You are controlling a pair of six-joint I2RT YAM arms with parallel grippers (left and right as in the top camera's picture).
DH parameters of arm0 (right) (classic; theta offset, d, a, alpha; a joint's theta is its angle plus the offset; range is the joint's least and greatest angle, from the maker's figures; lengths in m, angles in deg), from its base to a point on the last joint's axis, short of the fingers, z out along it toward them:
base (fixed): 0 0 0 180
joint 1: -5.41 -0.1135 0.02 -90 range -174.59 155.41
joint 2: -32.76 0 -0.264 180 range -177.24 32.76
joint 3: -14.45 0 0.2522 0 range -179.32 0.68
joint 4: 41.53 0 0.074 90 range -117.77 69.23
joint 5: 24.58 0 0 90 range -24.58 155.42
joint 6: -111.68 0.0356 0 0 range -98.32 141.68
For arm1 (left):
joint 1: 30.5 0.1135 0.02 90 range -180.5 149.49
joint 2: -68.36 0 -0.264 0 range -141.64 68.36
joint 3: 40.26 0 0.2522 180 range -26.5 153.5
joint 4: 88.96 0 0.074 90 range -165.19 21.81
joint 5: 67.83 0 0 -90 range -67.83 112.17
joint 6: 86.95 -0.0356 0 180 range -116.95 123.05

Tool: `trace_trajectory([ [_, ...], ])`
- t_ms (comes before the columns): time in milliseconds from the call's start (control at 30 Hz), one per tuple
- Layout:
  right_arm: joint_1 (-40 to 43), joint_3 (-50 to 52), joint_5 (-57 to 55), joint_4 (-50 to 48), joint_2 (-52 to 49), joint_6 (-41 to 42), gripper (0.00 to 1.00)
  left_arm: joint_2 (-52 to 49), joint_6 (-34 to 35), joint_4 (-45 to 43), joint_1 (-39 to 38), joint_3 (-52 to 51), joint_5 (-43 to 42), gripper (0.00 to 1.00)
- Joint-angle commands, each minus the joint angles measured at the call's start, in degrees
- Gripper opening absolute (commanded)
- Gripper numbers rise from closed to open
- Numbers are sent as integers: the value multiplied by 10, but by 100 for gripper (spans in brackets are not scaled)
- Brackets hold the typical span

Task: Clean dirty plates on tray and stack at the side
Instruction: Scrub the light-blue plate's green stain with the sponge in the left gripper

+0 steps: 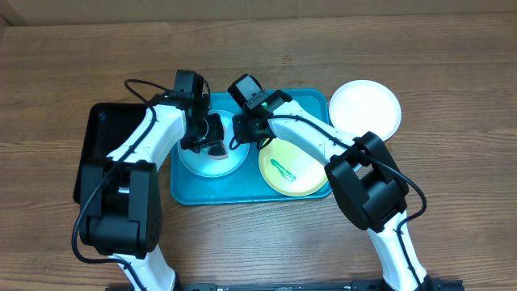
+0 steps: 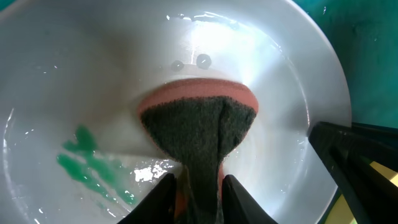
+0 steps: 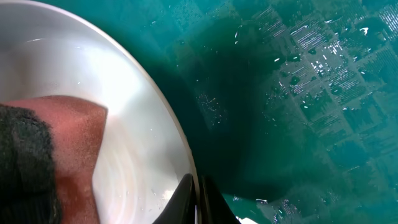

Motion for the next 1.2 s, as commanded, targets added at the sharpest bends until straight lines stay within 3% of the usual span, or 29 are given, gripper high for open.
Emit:
trace_trajectory([
  [0, 2, 18, -38, 1, -18, 3, 4, 16, 2, 2, -1, -2, 7, 26],
  [200, 2, 18, -39, 1, -18, 3, 4, 16, 2, -12, -1, -31, 9, 4],
  [367, 2, 18, -39, 1, -18, 3, 4, 16, 2, -7, 0, -32, 80, 4],
  [633, 2, 18, -46, 1, -18, 1, 4, 16, 2, 48, 18, -26, 302, 4],
  [733, 2, 18, -49, 2, -18, 1, 4, 16, 2, 59, 18, -3, 330, 4],
  [833, 2, 18, -49, 2, -18, 1, 4, 16, 2, 62, 16, 27, 295, 4],
  [1067, 2, 18, -49, 1, -18, 1, 4, 14, 33, -3, 15, 39, 54, 4],
  [1167, 2, 18, -49, 1, -18, 1, 4, 9, 59, -26, 6, 29, 24, 4],
])
